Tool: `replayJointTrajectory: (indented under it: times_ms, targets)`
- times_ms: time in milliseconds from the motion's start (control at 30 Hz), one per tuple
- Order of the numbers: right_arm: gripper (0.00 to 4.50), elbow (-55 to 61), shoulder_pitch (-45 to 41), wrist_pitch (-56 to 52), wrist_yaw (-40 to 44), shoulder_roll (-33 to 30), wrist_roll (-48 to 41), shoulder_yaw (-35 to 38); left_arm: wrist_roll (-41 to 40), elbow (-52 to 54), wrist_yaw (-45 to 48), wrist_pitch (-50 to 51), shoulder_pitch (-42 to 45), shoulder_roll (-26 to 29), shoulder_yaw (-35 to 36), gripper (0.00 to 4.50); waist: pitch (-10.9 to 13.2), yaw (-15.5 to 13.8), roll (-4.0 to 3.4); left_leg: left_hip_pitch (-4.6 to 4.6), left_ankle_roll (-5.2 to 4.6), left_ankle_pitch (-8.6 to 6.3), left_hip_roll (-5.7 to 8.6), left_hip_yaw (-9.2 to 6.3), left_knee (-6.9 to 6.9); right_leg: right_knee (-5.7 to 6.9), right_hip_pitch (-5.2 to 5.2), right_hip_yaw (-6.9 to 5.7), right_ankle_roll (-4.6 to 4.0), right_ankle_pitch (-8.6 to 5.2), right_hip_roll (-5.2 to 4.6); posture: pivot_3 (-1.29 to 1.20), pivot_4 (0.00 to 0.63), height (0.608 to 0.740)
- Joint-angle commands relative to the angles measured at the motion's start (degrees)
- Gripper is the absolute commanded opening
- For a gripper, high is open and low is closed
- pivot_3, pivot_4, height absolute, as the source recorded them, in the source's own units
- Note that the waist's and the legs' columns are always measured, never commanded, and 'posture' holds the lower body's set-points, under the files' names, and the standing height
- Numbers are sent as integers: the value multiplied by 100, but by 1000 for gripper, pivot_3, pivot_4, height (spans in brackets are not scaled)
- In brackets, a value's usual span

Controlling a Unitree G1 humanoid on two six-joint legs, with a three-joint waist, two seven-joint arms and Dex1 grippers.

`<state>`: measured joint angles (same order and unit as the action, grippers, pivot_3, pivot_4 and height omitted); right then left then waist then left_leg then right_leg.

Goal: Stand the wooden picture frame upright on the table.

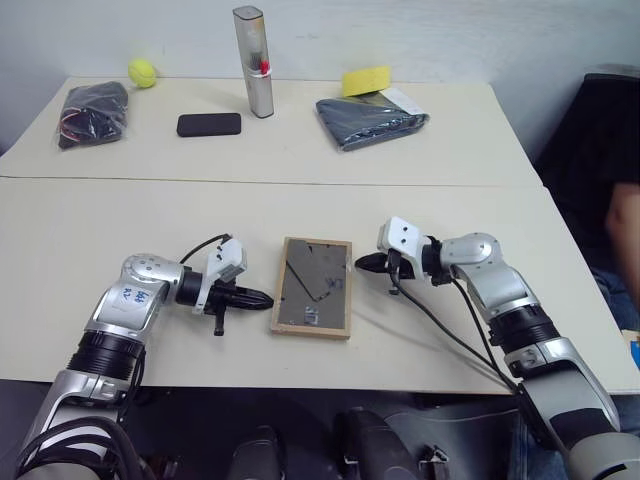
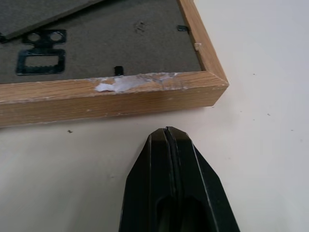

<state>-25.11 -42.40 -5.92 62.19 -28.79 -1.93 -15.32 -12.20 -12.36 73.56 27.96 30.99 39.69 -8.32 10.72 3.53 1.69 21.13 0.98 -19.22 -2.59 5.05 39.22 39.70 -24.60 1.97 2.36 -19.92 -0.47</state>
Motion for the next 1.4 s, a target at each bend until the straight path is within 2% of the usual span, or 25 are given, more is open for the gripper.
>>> replayJointTrajectory:
  times_ms: [33,200,433,467,667,767,833,933,1100,1200,1333,1400]
  targets:
    - [0,143,-18,163,105,-221,178,-19,-47,-144,-227,917,-22,232,93,877,-2,-10,-2,-1,-1,0,0,0,0,1,2,0,0,0,0,0,150,740]
    - [0,1106,320,449,945,-944,432,-370,-1326,23,-208,4211,108,468,576,2275,-2,12,-2,-1,-2,0,0,-2,-1,5,1,0,-1,-1,3,0,150,740]
    - [0,1762,554,414,1249,-1081,584,-683,-1762,260,-868,5168,115,175,671,4393,-12,-24,-6,-11,-1,0,0,-6,-4,0,10,-1,-2,-1,2,0,150,740]
    - [0,1797,559,427,1239,-1050,613,-706,-1806,297,-940,5237,139,106,643,4452,-17,-30,-8,-14,0,0,2,-7,-4,0,12,-1,-2,-1,0,0,150,740]
    - [0,1921,557,287,1196,-841,671,-793,-1875,593,-1201,5248,191,-229,124,4452,-32,-62,-9,-22,-1,0,6,-8,-4,-7,24,-2,-2,-1,-3,0,150,740]
    - [0,1914,551,239,1121,-698,717,-834,-1924,555,-1498,5333,367,-798,33,4452,-48,-91,-17,-27,0,0,6,-10,-4,-12,31,-4,-2,-1,-3,0,150,740]
    - [0,1917,551,213,1108,-663,728,-838,-2017,596,-1579,5436,450,-991,49,4452,-50,-110,-17,-46,-2,-1,6,-10,-5,-18,51,-4,-2,-1,-4,0,150,740]
    - [0,1935,585,174,1082,-640,742,-808,-2168,696,-1658,5623,564,-1117,133,4452,-50,-112,-17,-84,-6,-9,5,-10,-13,-32,94,-5,-1,-2,-1,0,150,740]
    - [0,1971,681,181,1018,-656,757,-777,-2308,539,-1749,5719,713,-1063,400,4452,-50,-80,-17,-85,-2,-10,1,-11,-13,-30,93,-5,-1,-2,4,0,150,740]
    - [0,2029,741,189,929,-683,768,-745,-2373,440,-1734,5628,755,-929,563,3898,-49,-56,-16,-85,-1,-9,1,-11,-13,-30,93,-5,-2,-3,3,0,150,740]
    - [0,2218,854,25,944,-903,608,-498,-2536,361,-1666,5570,839,-763,879,2739,-48,-46,-17,-81,1,-9,0,-12,-14,-29,88,-6,-2,-3,4,0,150,740]
    - [370,2422,861,-449,1059,-1067,207,-160,-2636,358,-1675,5579,860,-723,1015,2142,-45,-51,-17,-80,2,-9,1,-13,-13,-31,88,-7,-2,-3,3,0,150,740]
